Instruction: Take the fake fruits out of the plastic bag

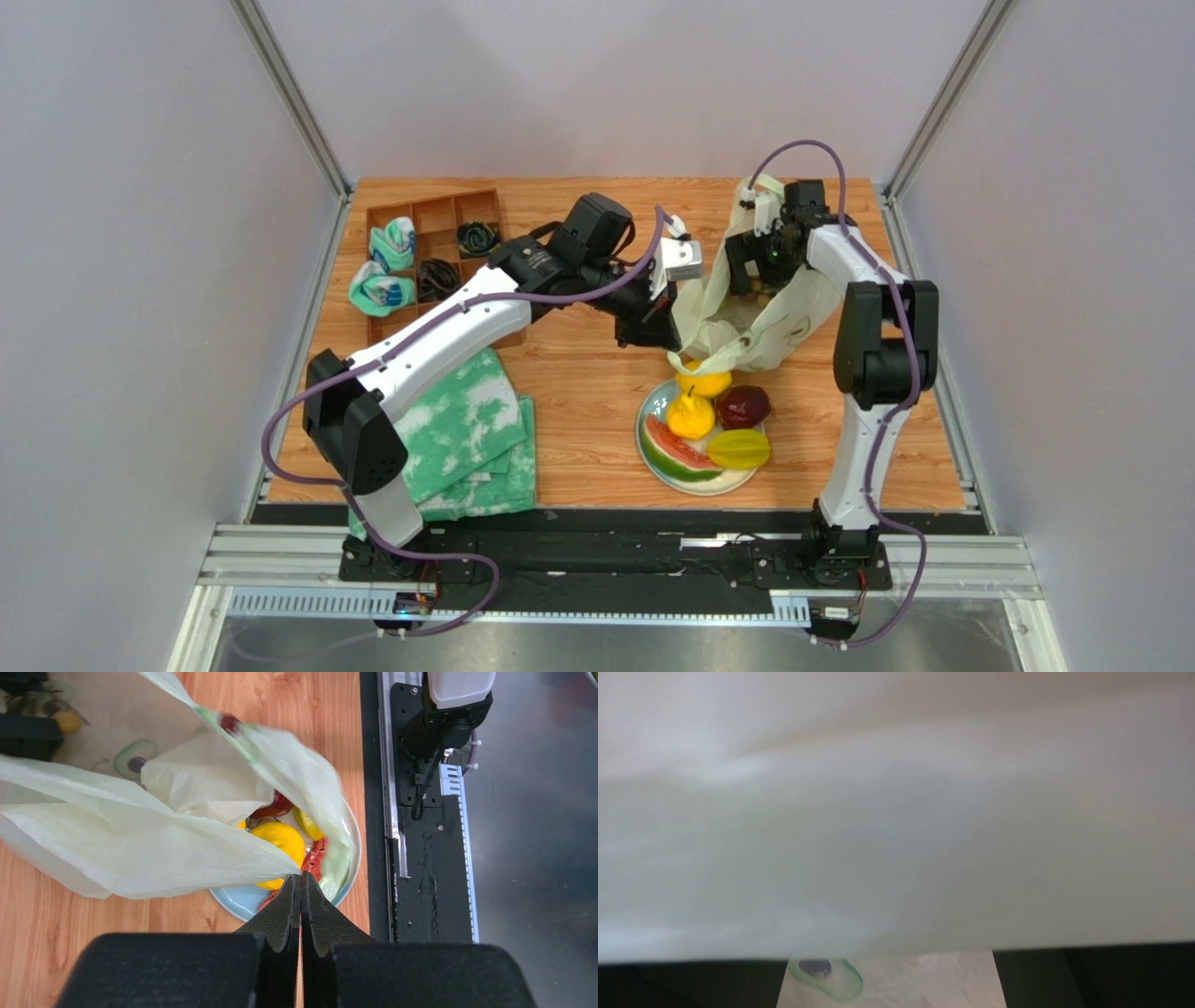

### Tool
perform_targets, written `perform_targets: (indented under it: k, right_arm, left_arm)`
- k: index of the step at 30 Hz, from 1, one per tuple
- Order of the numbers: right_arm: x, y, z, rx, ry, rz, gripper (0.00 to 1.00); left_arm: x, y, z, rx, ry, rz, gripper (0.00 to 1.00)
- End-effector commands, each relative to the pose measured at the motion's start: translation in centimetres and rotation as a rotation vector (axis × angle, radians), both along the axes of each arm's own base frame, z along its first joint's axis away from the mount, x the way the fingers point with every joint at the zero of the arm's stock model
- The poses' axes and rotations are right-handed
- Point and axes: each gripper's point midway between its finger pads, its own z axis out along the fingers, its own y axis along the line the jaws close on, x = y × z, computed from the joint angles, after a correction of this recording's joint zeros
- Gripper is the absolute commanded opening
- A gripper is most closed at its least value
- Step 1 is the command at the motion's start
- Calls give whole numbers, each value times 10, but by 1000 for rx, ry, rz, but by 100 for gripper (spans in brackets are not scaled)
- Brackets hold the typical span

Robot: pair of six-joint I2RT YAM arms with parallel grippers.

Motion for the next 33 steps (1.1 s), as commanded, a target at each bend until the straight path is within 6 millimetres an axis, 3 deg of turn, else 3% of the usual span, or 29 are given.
perform_targets:
  k: [1,2,5,6,9,11,12,13,15,16,17,20,22,23,24,27,33]
  right_arm:
    - [64,12,3,49,-110,-79,100]
    - [69,11,-5,38,-103,-83,100]
    - [86,18,-25,45,-97,-48,77]
    - [87,22,-32,52,-85,-31,54]
    - [94,27,-10,72,-130,0,17]
    - [88,28,3,84,-141,26,13]
    - [82,25,10,91,-131,32,5]
    - [73,24,30,95,-149,49,4]
    - [53,28,48,150,-144,88,0]
    - [44,29,84,159,-205,115,0]
    - [26,32,79,180,-176,139,0]
    - [-18,42,110,218,-182,214,0]
    - [-39,45,119,239,-167,228,0]
    - [-51,49,138,258,-200,248,0]
    - [-63,51,134,273,-174,257,0]
    - [-86,58,150,309,-165,283,0]
    - [-107,63,174,337,-172,309,0]
  left_arm:
    - [-20,-7,-4,-3,-10,-81,0]
    - [-24,-9,-6,2,-4,-91,0]
    - [-26,-10,-11,18,0,-87,0]
    - [-25,-9,-12,24,-5,-83,0]
    - [-18,-10,-15,43,-30,-60,0]
    - [-13,-11,-16,52,-35,-33,0]
    - [-7,-14,-16,49,-46,-12,0]
    - [2,-15,-19,65,-57,37,0]
    - [14,-18,-22,79,-85,68,0]
    - [23,-17,-26,97,-105,101,0]
    - [28,-19,-26,98,-121,117,0]
    - [42,-22,-29,107,-147,162,0]
    - [47,-23,-31,112,-154,179,0]
    - [49,-23,-30,111,-160,185,0]
    - [51,-24,-30,114,-163,189,0]
    - [55,-24,-25,100,-167,205,0]
    - [83,-18,-6,80,-211,317,0]
